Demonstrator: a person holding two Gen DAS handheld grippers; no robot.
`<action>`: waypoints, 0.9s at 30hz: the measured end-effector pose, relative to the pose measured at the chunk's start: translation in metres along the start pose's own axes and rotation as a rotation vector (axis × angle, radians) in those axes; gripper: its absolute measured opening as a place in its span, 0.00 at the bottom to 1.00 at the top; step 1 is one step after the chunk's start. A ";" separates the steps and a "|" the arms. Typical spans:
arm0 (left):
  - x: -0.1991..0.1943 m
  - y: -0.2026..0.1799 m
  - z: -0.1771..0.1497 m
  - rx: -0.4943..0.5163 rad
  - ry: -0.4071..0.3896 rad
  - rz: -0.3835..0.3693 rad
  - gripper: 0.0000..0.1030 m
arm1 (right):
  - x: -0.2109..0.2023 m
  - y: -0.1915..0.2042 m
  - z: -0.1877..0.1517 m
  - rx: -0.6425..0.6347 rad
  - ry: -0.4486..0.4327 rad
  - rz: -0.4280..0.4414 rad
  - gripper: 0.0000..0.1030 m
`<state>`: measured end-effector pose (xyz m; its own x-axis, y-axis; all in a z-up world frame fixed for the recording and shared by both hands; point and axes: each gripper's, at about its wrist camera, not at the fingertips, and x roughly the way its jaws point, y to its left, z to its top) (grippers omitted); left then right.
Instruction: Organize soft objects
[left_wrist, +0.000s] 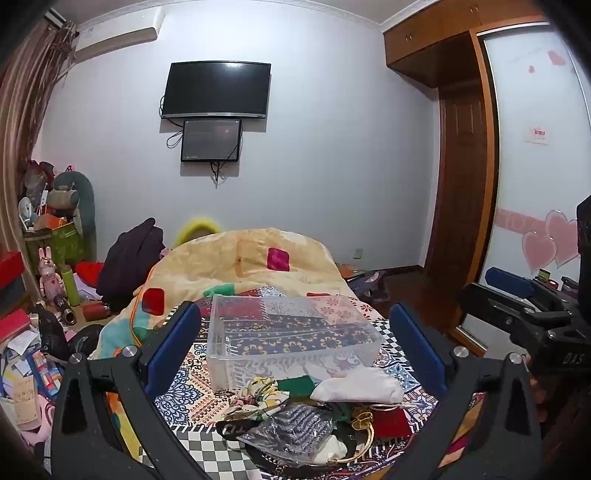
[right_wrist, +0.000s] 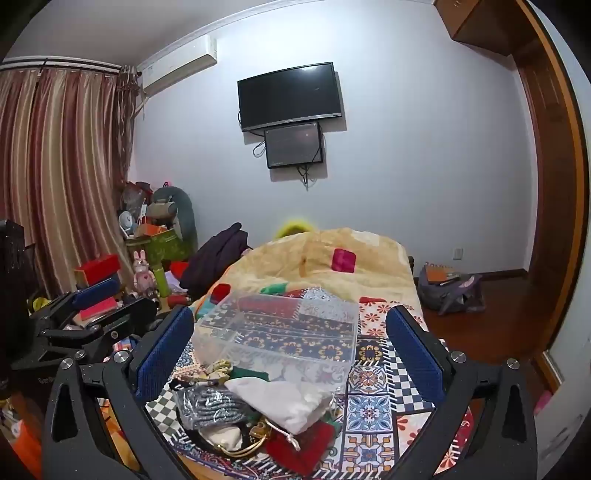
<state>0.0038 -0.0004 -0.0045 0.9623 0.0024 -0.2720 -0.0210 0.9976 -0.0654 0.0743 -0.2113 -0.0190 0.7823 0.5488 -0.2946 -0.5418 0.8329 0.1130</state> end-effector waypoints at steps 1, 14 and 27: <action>0.000 0.000 0.000 -0.005 0.000 0.002 1.00 | 0.000 0.000 0.000 -0.001 0.001 -0.001 1.00; -0.001 0.002 0.001 -0.016 0.001 -0.007 1.00 | -0.003 -0.003 0.003 0.004 -0.003 0.003 1.00; -0.005 -0.001 0.002 -0.004 -0.004 -0.005 1.00 | -0.004 -0.002 0.003 0.005 -0.004 0.005 1.00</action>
<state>-0.0003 -0.0010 -0.0009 0.9634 -0.0024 -0.2681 -0.0173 0.9973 -0.0710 0.0733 -0.2147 -0.0149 0.7806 0.5537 -0.2900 -0.5446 0.8302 0.1190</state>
